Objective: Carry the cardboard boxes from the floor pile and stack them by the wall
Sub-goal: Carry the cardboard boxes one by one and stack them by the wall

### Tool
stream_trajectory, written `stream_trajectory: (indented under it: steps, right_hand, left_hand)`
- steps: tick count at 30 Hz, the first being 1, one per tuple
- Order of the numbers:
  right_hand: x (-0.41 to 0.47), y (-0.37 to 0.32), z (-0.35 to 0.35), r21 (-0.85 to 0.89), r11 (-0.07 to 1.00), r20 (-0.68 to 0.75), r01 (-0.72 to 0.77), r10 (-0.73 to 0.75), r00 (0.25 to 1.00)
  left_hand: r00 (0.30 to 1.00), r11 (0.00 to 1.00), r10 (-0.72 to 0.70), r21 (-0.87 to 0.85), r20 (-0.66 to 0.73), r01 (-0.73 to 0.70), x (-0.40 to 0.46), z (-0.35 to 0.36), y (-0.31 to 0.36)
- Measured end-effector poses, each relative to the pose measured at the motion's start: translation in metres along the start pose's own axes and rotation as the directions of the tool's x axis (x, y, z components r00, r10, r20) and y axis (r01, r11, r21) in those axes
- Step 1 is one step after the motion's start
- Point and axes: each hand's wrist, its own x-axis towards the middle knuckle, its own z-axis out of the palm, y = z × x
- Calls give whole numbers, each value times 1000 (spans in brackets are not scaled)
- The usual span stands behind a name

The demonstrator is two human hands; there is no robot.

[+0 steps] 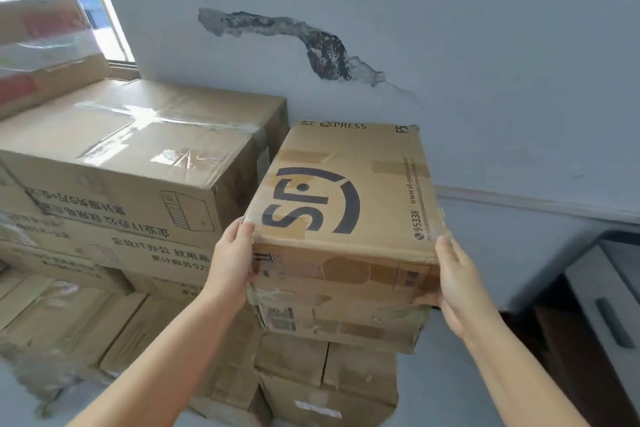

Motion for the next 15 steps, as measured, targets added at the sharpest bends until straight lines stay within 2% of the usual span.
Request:
stream_trajectory:
  steps: [7,12,15]
  right_hand:
    - [80,45,13,35,994,65,-104,102,993]
    - [88,90,27,-195,967,71,-163,179,981]
    - [89,97,34,-234,958,46,-167,183,982]
  left_hand:
    - [998,995,-46,81,-45,50,76,26,-23]
    - [981,967,-176,172,-82,188,111,17,-63]
    - [979,955,-187,220,-83,201,119,11,-72]
